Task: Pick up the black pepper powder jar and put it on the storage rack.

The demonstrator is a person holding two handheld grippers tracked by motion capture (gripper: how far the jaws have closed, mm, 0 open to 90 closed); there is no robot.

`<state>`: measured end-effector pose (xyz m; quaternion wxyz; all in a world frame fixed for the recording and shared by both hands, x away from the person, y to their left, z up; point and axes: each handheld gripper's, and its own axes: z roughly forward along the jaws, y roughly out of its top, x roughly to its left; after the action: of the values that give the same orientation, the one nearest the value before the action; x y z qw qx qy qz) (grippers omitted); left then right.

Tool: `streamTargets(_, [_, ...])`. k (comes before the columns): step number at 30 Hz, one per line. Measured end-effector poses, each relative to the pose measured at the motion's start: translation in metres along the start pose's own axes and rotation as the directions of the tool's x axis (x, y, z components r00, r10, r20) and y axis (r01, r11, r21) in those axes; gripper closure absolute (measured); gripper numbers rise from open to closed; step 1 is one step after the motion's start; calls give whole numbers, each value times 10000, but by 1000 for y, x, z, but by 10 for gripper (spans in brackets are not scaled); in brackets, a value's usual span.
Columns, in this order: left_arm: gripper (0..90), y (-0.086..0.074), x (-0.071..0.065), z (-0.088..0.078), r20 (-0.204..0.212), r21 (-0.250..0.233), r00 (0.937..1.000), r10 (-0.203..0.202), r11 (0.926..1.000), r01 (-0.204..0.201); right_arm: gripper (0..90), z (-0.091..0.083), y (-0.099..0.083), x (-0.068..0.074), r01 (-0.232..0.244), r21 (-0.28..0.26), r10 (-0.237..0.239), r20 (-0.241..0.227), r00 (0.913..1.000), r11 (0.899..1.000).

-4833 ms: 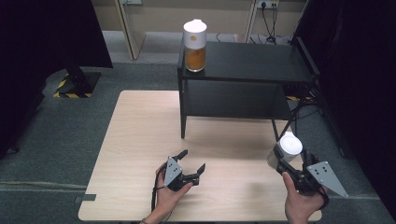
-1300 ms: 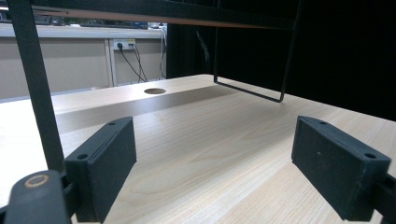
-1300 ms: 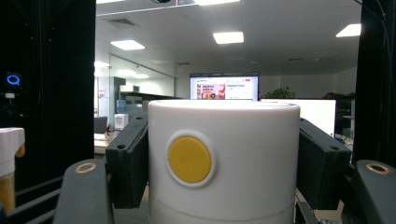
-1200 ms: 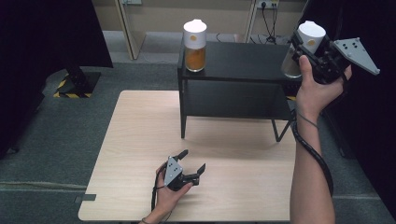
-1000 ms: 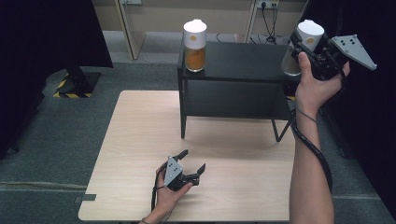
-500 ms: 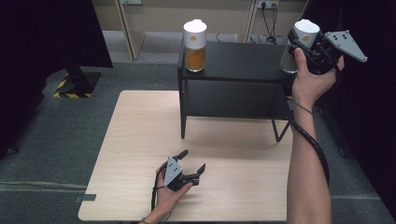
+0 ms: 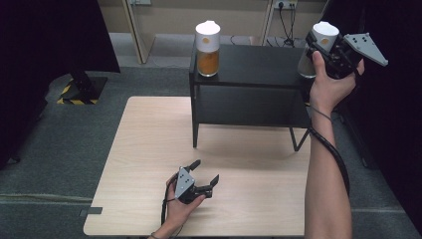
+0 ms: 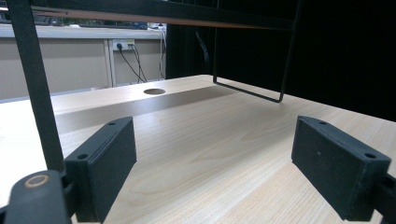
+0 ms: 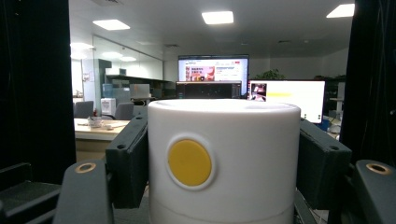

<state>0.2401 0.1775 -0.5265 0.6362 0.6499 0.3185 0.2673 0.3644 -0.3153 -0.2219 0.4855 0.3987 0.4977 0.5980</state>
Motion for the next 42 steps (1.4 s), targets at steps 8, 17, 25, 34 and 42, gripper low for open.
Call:
streamTargets(8, [135,0,0,0,20,14,10000,-17,10000,17,309,1,-3,1,33,66,-34,126,9999,10000])
streamTargets(17, [135,0,0,0,4,3,10000,-9,10000,9,309,1,-11,0,10,-5,-10,126,9999,10000])
streamTargets(25, [135,0,0,0,-3,2,10000,3,10000,-3,308,0,-14,-1,-42,-133,44,112,9999,9999])
streamTargets(34, [135,0,0,0,-4,8,10000,34,10000,-34,256,0,-18,0,-165,-256,168,144,9998,9995])
streamTargets(42, [135,0,0,0,5,20,10000,28,10000,-28,99,-1,-17,0,-331,95,330,166,9993,9994])
